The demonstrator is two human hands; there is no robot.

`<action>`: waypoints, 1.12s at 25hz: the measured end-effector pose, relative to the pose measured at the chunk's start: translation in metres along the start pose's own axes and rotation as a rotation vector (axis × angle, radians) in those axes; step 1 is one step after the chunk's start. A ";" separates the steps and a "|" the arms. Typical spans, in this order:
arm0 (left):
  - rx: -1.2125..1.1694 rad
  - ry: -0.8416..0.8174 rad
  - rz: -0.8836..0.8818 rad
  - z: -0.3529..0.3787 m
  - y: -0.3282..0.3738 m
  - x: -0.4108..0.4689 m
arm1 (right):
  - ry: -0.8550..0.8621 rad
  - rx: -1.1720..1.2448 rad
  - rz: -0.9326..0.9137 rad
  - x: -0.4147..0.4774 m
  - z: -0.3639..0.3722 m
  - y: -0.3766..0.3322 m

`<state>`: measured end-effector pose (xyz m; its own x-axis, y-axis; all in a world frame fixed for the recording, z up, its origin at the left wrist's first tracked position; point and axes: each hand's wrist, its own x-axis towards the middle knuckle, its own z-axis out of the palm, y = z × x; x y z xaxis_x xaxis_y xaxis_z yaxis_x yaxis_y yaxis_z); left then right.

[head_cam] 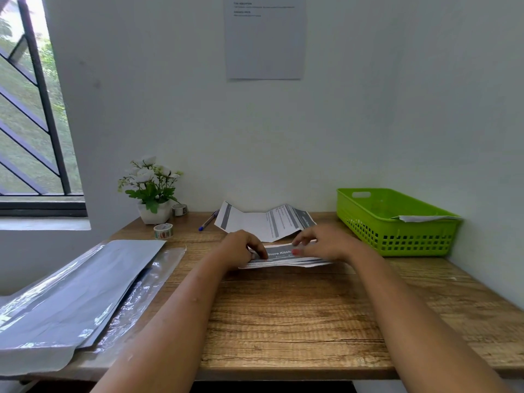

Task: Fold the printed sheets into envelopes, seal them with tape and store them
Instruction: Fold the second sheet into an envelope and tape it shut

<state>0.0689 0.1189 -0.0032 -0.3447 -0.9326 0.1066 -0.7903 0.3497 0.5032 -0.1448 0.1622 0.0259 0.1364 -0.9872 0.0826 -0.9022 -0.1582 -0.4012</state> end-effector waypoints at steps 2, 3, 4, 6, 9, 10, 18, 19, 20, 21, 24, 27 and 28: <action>-0.081 -0.037 -0.008 -0.002 0.000 -0.003 | -0.183 0.006 -0.061 -0.010 -0.001 -0.016; -0.103 -0.047 -0.014 -0.004 0.000 -0.004 | -0.250 -0.009 -0.075 -0.015 -0.003 -0.020; -0.117 -0.053 -0.014 -0.004 0.000 -0.004 | -0.316 -0.030 -0.086 -0.018 -0.005 -0.022; -0.139 -0.074 -0.008 -0.005 0.000 -0.005 | -0.422 -0.082 -0.093 -0.020 -0.007 -0.023; -0.193 -0.100 -0.034 -0.007 0.003 -0.009 | -0.433 -0.128 -0.070 -0.017 -0.008 -0.023; -0.202 -0.109 -0.054 -0.008 0.005 -0.009 | -0.379 -0.140 -0.073 -0.015 -0.007 -0.022; -0.545 -0.060 -0.268 -0.014 0.020 -0.023 | 0.225 -0.297 -0.125 -0.016 -0.008 -0.023; -0.633 -0.048 -0.261 -0.014 0.019 -0.022 | 0.289 -0.358 -0.140 -0.015 -0.004 -0.024; -0.698 -0.032 -0.257 -0.014 0.016 -0.020 | 0.351 -0.420 -0.152 -0.013 0.000 -0.026; -0.731 -0.023 -0.257 -0.014 0.016 -0.020 | 0.396 -0.481 -0.146 -0.010 0.005 -0.026; -0.648 -0.018 -0.231 -0.011 0.017 -0.019 | 0.339 -0.575 -0.025 -0.002 0.020 -0.023; -0.351 0.101 -0.117 -0.003 0.013 -0.013 | 0.160 -0.513 0.028 0.003 0.035 -0.019; -0.219 0.148 -0.086 -0.002 0.011 -0.011 | 0.127 -0.467 0.016 0.004 0.038 -0.020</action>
<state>0.0649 0.1323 0.0028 -0.1908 -0.9665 0.1718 -0.6793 0.2563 0.6876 -0.1111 0.1605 -0.0003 0.0967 -0.9746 0.2020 -0.9949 -0.0891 0.0467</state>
